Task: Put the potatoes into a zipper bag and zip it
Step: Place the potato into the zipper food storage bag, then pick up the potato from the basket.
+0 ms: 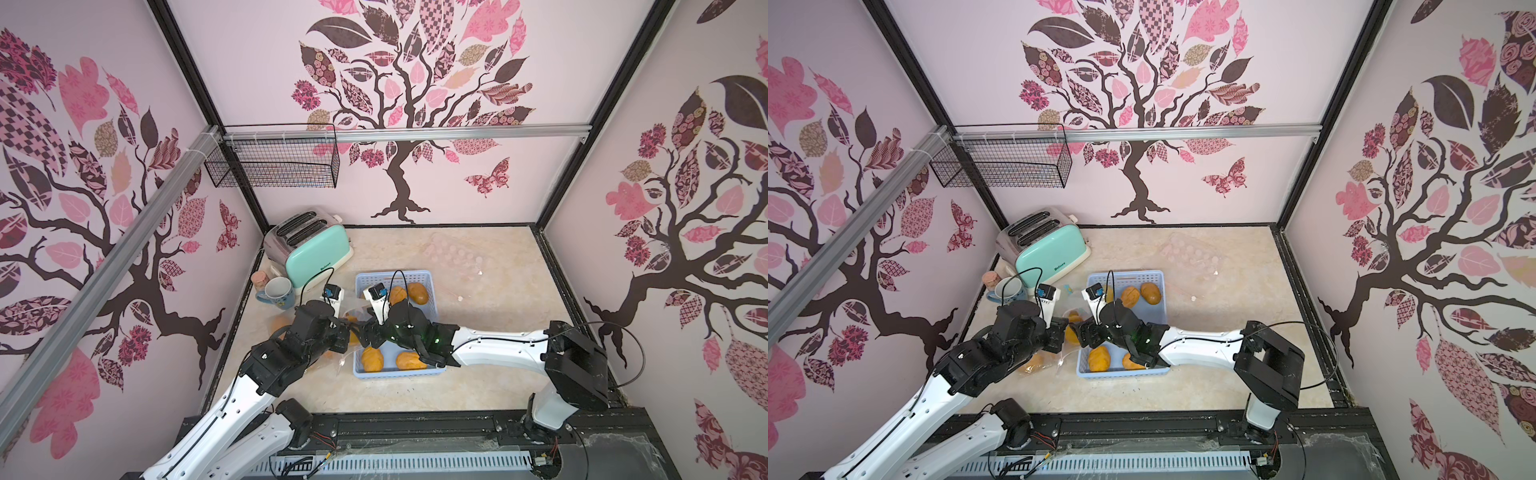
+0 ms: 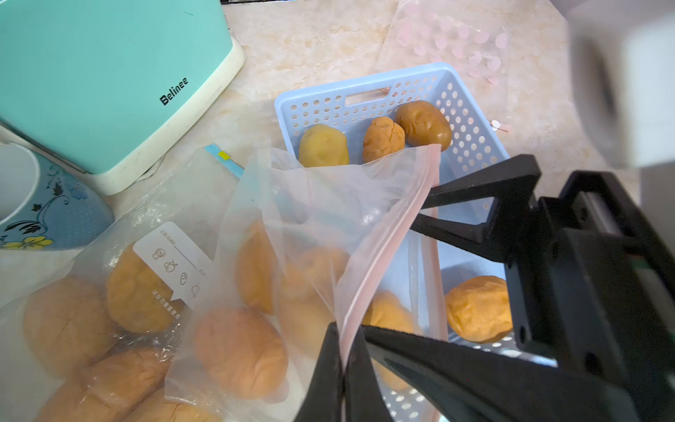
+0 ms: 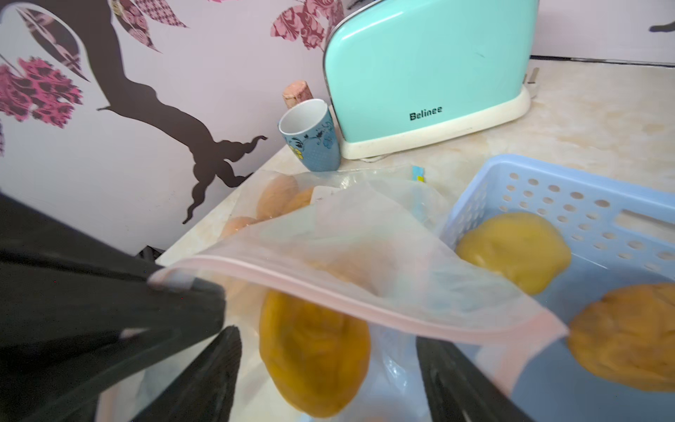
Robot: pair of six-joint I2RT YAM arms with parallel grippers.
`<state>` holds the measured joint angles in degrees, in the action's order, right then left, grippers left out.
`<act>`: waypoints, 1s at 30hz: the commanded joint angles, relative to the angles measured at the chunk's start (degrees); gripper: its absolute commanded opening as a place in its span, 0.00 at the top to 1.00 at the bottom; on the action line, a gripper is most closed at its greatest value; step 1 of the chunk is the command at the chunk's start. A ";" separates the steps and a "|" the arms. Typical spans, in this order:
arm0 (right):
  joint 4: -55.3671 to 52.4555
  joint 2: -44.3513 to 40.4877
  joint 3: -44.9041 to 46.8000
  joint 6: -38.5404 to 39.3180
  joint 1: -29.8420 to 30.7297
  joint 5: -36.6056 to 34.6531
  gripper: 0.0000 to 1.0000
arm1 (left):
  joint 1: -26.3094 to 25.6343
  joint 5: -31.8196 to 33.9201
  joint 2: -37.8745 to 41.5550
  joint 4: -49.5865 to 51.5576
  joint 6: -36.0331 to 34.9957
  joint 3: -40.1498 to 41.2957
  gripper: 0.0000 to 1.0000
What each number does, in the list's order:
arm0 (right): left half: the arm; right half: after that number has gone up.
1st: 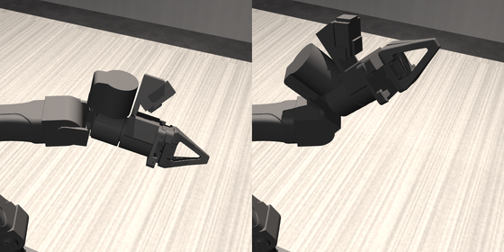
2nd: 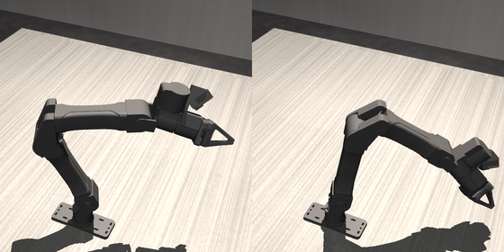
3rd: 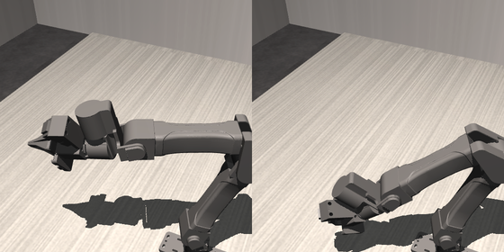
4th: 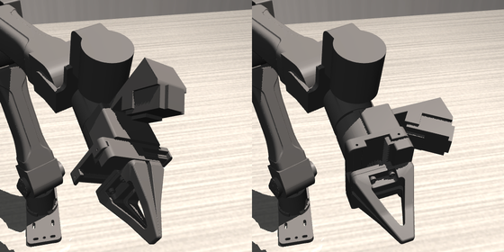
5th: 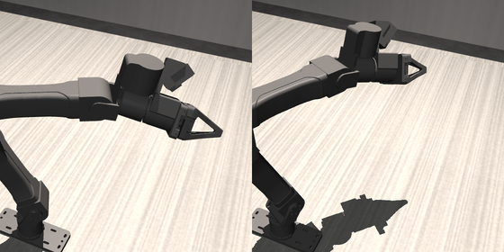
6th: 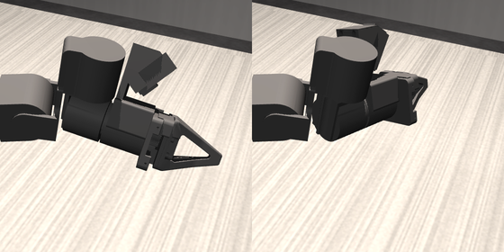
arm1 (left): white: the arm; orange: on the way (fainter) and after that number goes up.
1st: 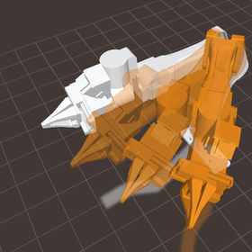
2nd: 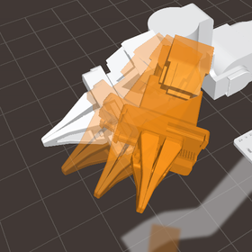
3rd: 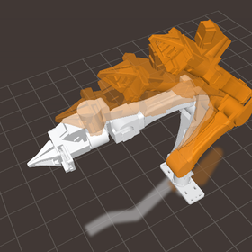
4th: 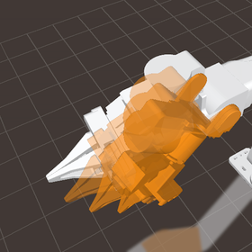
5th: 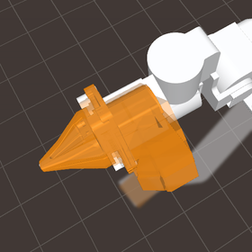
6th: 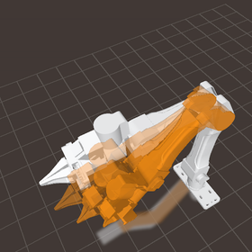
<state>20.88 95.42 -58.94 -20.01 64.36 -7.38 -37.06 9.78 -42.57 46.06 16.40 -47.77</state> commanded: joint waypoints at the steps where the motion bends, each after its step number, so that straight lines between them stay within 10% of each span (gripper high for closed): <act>1: -4.04 0.44 -3.14 2.51 0.25 -2.92 0.20 | -0.08 -0.56 0.47 -1.11 -0.58 1.24 1.00; 17: -16.40 -26.10 6.88 14.27 -0.84 -7.34 0.16 | -0.06 1.47 2.00 -0.55 -0.10 1.18 1.00; 30: -30.13 -21.58 8.79 3.57 -8.72 19.14 0.16 | -0.10 2.79 1.61 -0.10 0.03 1.02 1.00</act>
<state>-6.15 70.22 -49.12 -13.37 55.44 2.57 -37.06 11.86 -40.97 46.09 16.45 -47.77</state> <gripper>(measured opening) 0.842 0.047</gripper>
